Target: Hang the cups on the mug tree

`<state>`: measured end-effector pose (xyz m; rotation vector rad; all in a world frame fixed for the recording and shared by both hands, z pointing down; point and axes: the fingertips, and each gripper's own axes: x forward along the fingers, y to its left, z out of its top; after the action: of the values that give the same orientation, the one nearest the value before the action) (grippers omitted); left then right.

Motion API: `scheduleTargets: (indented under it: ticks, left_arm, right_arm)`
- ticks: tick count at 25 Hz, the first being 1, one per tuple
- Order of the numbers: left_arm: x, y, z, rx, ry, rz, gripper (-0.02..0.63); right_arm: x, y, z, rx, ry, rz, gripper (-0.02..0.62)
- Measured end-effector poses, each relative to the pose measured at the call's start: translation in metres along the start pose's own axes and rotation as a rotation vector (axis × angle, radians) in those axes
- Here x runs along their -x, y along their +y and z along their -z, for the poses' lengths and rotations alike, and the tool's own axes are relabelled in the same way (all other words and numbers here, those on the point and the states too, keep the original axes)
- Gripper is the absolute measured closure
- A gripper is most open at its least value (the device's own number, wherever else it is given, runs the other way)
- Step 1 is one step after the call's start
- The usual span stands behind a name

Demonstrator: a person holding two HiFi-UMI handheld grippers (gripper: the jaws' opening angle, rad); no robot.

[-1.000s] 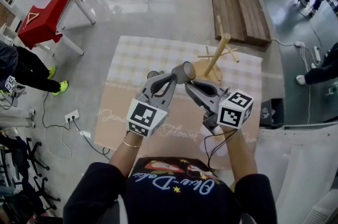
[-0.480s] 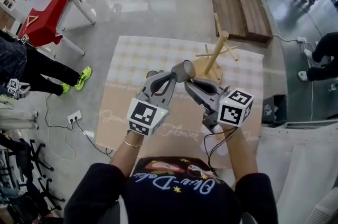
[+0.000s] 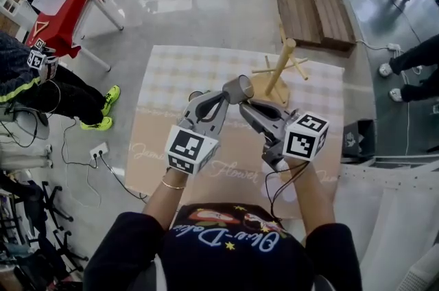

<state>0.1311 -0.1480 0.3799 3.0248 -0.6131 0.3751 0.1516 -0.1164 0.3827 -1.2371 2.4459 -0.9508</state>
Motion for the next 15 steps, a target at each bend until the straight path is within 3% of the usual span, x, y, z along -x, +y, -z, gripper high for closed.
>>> scheduleTargets:
  ticks: [15]
  left_arm:
    - [-0.013, 0.000, 0.001, -0.016, 0.019, 0.009, 0.604]
  right_arm:
    - [0.003, -0.014, -0.002, -0.077, -0.050, 0.000, 0.548]
